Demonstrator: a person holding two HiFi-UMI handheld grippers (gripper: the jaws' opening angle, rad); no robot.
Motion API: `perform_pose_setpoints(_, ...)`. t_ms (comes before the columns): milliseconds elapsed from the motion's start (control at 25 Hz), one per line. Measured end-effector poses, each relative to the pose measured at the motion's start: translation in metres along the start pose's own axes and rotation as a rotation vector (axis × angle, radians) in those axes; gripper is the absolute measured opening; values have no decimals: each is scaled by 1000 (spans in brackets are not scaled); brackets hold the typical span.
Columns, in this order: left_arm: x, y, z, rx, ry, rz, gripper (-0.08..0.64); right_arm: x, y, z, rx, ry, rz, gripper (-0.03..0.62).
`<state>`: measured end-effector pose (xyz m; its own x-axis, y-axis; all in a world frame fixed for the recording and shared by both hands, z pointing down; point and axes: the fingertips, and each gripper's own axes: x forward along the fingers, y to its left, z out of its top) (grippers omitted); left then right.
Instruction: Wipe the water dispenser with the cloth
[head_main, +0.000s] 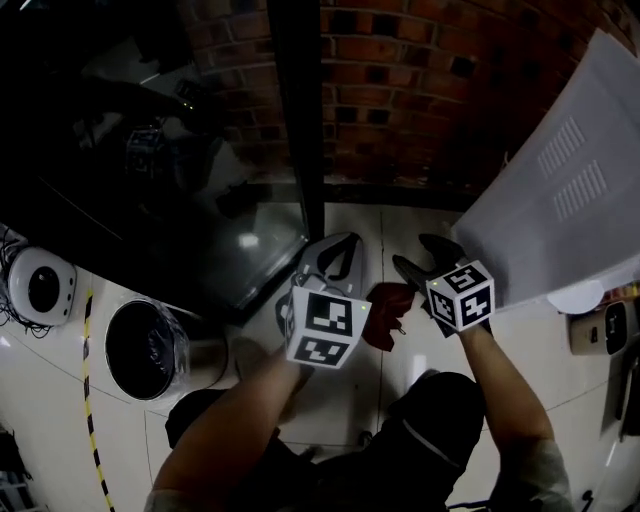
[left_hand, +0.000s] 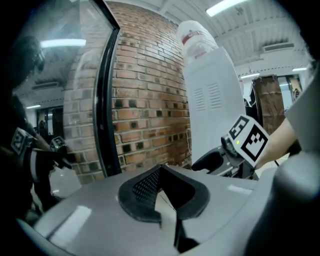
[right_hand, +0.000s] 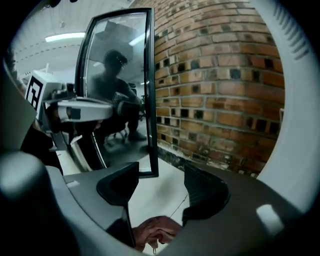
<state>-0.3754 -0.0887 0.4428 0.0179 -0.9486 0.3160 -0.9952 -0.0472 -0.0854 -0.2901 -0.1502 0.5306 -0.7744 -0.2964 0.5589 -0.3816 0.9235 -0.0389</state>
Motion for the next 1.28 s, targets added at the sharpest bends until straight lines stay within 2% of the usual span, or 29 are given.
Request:
perform_pose_setpoints(200,33,7,-28,-48,12,51,0,41,-2,-57,-16,86,12,318)
perform_pose_setpoints(400,61,1,-117,-96,135,96,0,72,-6,-116,21,136,2,363)
perform_pose_setpoints(560,68,-12,-164,-123,218,73,0,101,7,-188,65,267,53,409)
perform_pose_setpoints(720,66,-27,-178,-119,244,20,0,126,20,-250,-9,412,100,482)
perform_pose_setpoints(880,65,-29,-178,-124,248,0,0,139,20,-285,-129,523,129,535)
perform_pose_setpoints(1040,61,-22,-178,-130,261,5,0,144,25,-307,-151,588,155,528)
perform_pose_setpoints(1280,62,-23,-160,-150,231,-10,0,142,24,-319,-187,602,134,359)
